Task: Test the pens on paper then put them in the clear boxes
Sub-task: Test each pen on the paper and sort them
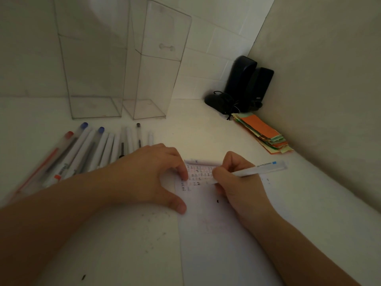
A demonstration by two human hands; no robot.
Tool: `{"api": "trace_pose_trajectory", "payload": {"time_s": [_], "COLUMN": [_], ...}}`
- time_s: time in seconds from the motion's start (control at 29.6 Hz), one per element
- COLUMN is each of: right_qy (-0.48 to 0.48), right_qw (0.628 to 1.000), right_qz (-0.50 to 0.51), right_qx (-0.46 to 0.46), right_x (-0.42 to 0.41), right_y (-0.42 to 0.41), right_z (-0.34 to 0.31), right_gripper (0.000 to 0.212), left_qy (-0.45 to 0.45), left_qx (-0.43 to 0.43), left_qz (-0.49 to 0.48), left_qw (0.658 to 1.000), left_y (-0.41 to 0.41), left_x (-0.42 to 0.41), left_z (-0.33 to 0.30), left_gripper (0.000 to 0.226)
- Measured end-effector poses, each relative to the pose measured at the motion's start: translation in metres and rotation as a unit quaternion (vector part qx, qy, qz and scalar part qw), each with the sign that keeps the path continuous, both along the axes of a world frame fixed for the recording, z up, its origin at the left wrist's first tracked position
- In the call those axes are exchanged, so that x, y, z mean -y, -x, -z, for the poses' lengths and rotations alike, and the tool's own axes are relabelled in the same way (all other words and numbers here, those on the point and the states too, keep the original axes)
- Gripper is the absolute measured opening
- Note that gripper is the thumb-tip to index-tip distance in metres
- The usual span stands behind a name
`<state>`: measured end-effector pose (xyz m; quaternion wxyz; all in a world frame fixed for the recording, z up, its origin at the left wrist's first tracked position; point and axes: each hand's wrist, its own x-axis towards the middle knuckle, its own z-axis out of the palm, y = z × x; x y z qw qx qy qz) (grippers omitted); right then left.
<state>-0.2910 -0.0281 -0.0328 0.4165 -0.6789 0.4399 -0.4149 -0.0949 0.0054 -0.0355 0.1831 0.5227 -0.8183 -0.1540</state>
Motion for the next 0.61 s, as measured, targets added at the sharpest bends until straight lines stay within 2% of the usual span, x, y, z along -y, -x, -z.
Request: {"api": "trace_pose_trajectory", "payload": {"time_s": [0.17,0.41,0.51,0.61], "right_qy": [0.02,0.018,0.027,0.049], "right_qw": [1.0,0.999,0.999,0.997], "right_qz": [-0.012,-0.025,-0.018,-0.013], "right_qx": [-0.011,-0.03,-0.042,-0.062], "right_x": [-0.0009,-0.0004,0.001,0.001], "right_y": [-0.0017,-0.0078,-0.0096,-0.009], "right_z": [0.0016,-0.0016,0.0007,0.0043], "right_gripper": [0.024,0.025,0.017,0.021], "left_qy": [-0.003,-0.011,-0.015,-0.003], "left_qx": [0.004,0.02,0.021,0.019], "left_qz": [-0.003,-0.008,-0.014,-0.006], "left_qw": [1.0,1.0,1.0,1.0], "left_y": [0.0009,0.0044,0.0058,0.0048], "left_x": [0.0004,0.0006,0.0002,0.001], "left_z": [-0.0004,-0.0035,-0.0049,-0.0027], "left_gripper": [0.051,0.05,0.052,0.052]}}
